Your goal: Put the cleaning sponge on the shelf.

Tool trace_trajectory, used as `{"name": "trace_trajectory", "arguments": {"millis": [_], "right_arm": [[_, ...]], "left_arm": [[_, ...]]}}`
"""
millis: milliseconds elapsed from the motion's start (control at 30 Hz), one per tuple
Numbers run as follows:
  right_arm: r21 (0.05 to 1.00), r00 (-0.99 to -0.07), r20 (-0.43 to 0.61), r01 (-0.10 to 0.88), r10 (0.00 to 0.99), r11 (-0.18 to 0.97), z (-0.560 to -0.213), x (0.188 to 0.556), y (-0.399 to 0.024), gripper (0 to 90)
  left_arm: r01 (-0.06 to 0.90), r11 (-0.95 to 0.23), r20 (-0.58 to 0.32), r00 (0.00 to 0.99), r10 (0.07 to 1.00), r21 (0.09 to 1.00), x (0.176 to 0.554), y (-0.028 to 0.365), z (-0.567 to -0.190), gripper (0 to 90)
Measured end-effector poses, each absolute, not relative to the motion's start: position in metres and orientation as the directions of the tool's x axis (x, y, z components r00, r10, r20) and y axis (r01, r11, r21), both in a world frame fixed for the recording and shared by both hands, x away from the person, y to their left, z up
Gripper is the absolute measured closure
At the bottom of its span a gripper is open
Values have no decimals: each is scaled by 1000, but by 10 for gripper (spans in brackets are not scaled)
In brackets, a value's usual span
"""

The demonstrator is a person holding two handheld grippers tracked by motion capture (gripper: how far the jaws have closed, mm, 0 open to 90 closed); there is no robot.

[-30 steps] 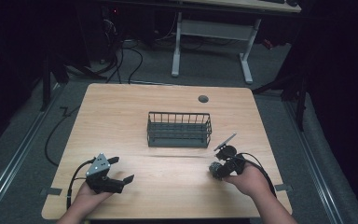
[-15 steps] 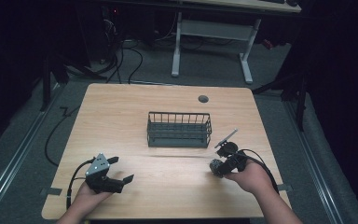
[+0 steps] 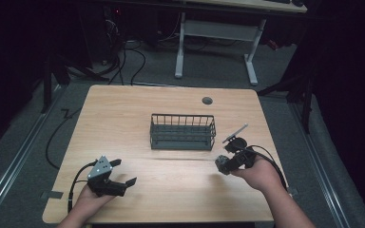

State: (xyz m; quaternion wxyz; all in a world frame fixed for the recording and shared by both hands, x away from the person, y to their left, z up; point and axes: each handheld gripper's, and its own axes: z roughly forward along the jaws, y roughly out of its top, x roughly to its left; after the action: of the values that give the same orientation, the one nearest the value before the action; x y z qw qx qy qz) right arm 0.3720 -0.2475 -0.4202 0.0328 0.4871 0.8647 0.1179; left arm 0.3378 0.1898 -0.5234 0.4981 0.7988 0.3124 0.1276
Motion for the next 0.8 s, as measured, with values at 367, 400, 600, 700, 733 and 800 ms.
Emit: {"name": "trace_trajectory", "arguments": {"millis": [367,400,600,700,733,800], "right_arm": [[252,-522,37,830,852,497,-386,394,-235,488],[252,-522,37,830,852,497,-386,394,-235,488],[272,-526,34,823,850,499,-370,411,-224,488],[275,-531,35,820,847,503,-364,418,-218,488],[279,-529,39,821,848,499,-363,420,-216,487],[273,-527,35,822,849,499,-360,425,-213,488]], "left_arm": [[368,-308,-106,775,623,877,338,190,-523,56],[368,-308,-106,775,623,877,338,190,-523,56],[369,-302,-111,774,623,879,338,190,-523,56],[371,-299,-115,774,623,879,338,191,-522,56],[371,-298,-116,774,622,879,338,191,-522,56],[371,-298,-116,775,621,880,338,190,-523,56]]}}
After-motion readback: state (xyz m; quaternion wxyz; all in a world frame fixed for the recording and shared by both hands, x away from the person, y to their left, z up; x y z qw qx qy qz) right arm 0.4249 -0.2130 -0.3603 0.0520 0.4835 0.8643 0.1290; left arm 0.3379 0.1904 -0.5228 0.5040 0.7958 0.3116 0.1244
